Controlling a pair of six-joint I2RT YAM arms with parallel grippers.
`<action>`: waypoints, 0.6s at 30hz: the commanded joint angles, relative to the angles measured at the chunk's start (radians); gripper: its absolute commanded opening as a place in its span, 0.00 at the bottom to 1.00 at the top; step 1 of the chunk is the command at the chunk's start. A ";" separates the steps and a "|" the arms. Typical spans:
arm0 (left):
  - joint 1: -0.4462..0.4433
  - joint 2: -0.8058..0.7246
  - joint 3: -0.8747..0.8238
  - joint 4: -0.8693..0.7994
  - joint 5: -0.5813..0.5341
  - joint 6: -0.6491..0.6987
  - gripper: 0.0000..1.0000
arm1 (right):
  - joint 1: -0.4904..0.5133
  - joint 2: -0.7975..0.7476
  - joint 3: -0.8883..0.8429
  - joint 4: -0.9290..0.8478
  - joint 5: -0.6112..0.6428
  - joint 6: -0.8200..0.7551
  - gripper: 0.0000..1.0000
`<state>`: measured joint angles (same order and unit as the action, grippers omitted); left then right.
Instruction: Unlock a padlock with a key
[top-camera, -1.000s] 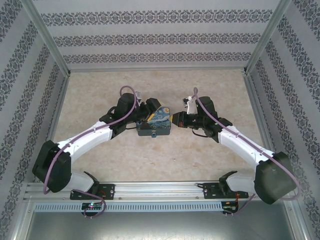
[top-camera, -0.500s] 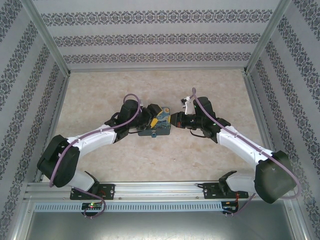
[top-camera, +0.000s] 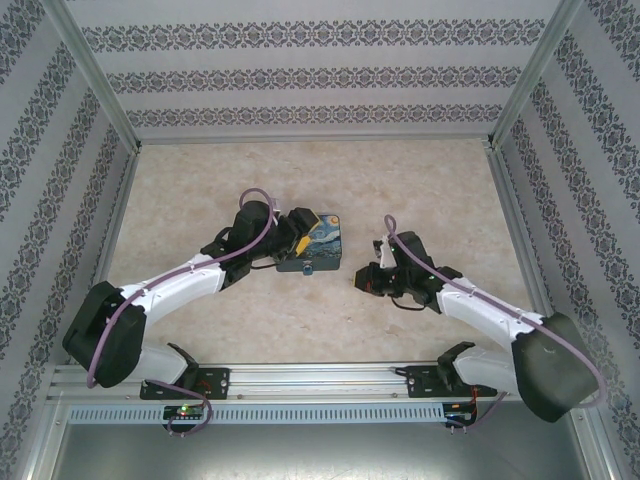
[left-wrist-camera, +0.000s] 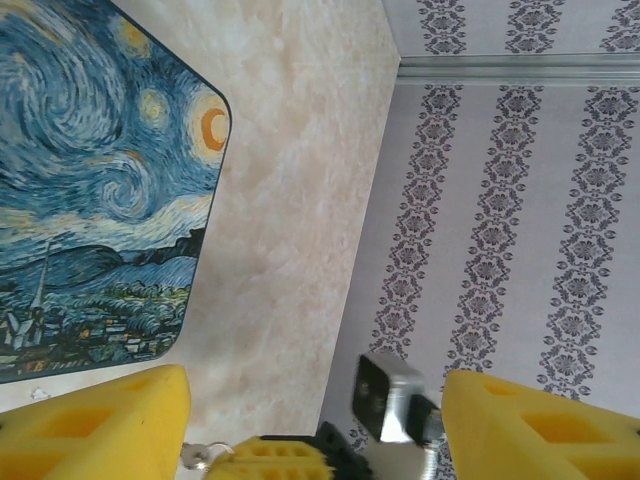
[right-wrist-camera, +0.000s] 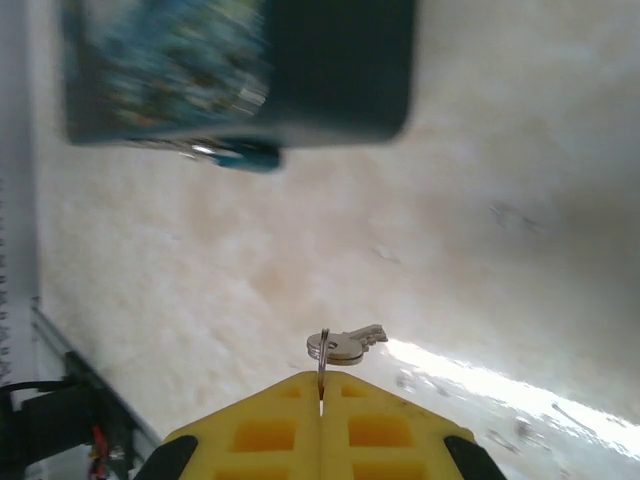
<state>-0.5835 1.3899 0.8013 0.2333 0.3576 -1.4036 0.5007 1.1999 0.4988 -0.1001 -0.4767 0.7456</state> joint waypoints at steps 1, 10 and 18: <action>-0.010 -0.001 -0.008 -0.014 -0.012 0.018 0.68 | 0.014 0.078 -0.023 0.030 0.048 0.019 0.00; -0.012 0.002 -0.011 -0.014 -0.010 0.016 0.69 | 0.022 0.189 -0.011 0.036 0.067 0.024 0.00; -0.016 0.017 -0.009 0.000 -0.004 0.013 0.69 | 0.022 0.179 -0.011 0.033 0.078 0.031 0.00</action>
<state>-0.5873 1.3975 0.8005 0.2325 0.3576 -1.4025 0.5137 1.3830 0.4839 -0.0708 -0.4255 0.7616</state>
